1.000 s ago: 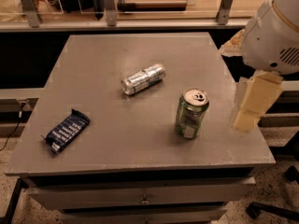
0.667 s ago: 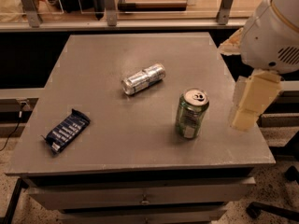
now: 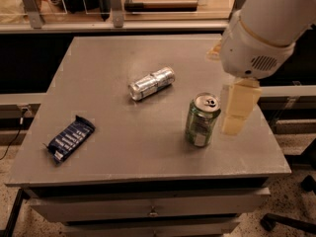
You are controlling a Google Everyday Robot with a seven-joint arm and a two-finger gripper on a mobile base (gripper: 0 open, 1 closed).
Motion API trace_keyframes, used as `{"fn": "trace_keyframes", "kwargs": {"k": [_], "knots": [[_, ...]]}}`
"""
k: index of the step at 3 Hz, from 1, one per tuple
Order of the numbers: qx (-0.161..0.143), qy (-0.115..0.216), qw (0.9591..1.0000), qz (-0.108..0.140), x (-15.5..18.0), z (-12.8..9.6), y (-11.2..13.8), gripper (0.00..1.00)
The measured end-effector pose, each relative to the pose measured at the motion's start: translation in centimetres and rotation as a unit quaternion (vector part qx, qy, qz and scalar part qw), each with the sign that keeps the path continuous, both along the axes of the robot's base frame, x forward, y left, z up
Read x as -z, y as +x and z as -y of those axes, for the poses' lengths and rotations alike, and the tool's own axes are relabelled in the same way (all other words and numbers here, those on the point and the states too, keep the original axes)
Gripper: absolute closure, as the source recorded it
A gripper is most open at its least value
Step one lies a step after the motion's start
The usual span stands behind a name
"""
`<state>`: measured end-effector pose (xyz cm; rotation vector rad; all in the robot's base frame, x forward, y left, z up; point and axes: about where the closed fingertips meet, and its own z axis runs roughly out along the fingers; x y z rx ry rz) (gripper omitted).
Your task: Move green can near rxbar blueberry
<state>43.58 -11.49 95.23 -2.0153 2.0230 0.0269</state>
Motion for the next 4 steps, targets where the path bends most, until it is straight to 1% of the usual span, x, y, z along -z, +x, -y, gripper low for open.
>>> {"fn": "trace_keyframes", "kwargs": {"k": [1, 2, 3, 4], "knots": [[-0.029, -0.015, 0.9992, -0.024, 2.3, -2.0, 0.6, 0.00], [-0.041, -0.025, 0.9979, -0.044, 4.1, -2.8, 0.6, 0.00], [-0.017, -0.019, 0.9992, -0.031, 3.8, -1.7, 0.9, 0.00], [-0.018, -0.019, 0.9992, -0.031, 3.8, -1.7, 0.9, 0.00]]}}
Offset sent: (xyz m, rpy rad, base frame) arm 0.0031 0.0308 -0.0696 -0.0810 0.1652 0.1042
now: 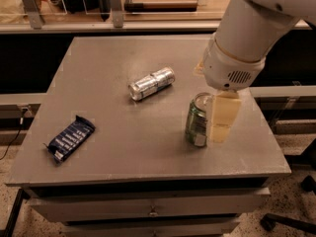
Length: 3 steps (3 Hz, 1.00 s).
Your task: Move green can near rxbar blueberry
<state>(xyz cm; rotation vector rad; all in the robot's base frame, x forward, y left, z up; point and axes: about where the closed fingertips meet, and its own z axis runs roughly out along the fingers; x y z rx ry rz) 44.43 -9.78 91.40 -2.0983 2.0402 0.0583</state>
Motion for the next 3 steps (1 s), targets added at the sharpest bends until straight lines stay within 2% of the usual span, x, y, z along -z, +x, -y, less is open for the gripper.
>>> {"fn": "trace_keyframes", "kwargs": {"k": [1, 3], "knots": [[0.000, 0.001, 1.0000, 0.004, -0.13, -0.13, 0.06, 0.19], [-0.001, 0.003, 0.9999, 0.010, -0.38, -0.38, 0.16, 0.65]]}}
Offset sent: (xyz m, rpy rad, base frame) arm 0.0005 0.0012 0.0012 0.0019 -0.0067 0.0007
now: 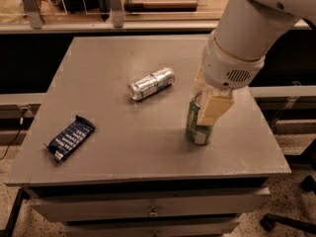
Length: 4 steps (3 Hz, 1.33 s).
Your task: Move green can near rxbar blueberry
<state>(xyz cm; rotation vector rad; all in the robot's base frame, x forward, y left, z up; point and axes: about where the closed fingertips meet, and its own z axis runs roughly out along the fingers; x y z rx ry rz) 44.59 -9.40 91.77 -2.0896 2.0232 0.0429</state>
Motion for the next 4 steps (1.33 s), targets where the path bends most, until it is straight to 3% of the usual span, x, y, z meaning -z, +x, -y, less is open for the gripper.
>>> {"fn": "trace_keyframes", "kwargs": {"k": [1, 2, 3, 4], "knots": [[-0.001, 0.001, 1.0000, 0.003, -0.1, -0.1, 0.0, 0.88], [-0.004, 0.009, 0.9999, 0.006, -0.5, -0.2, 0.0, 1.00], [-0.034, 0.036, 0.9987, 0.016, -3.0, -2.1, -0.4, 1.00], [-0.086, 0.045, 0.9947, 0.033, -6.3, -5.8, -0.9, 1.00]]}}
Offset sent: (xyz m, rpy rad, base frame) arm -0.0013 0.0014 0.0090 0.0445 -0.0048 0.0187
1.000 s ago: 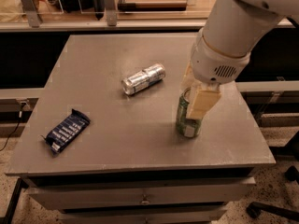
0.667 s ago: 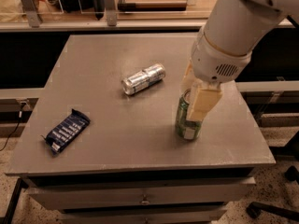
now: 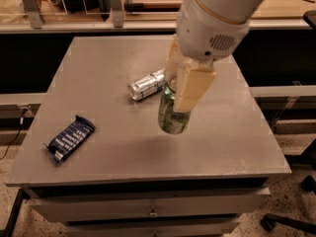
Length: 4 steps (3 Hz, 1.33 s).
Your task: Move green can near rxbar blueberry
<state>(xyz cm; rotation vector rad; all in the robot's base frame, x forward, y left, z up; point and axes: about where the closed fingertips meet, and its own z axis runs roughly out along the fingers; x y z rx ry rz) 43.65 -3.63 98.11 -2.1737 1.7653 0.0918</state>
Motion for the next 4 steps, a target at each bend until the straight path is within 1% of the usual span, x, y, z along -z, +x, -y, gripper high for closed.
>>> {"fn": "trace_keyframes", "kwargs": {"k": [1, 2, 3, 4], "knots": [[-0.052, -0.008, 0.9985, 0.015, -1.7, -4.6, 0.2, 1.00], [-0.092, -0.024, 0.9950, 0.029, -1.8, -9.4, 1.5, 1.00], [-0.124, -0.041, 0.9908, 0.034, -0.3, -13.9, 2.7, 1.00], [-0.141, -0.042, 0.9888, 0.026, 1.6, -15.3, 3.1, 1.00]]}}
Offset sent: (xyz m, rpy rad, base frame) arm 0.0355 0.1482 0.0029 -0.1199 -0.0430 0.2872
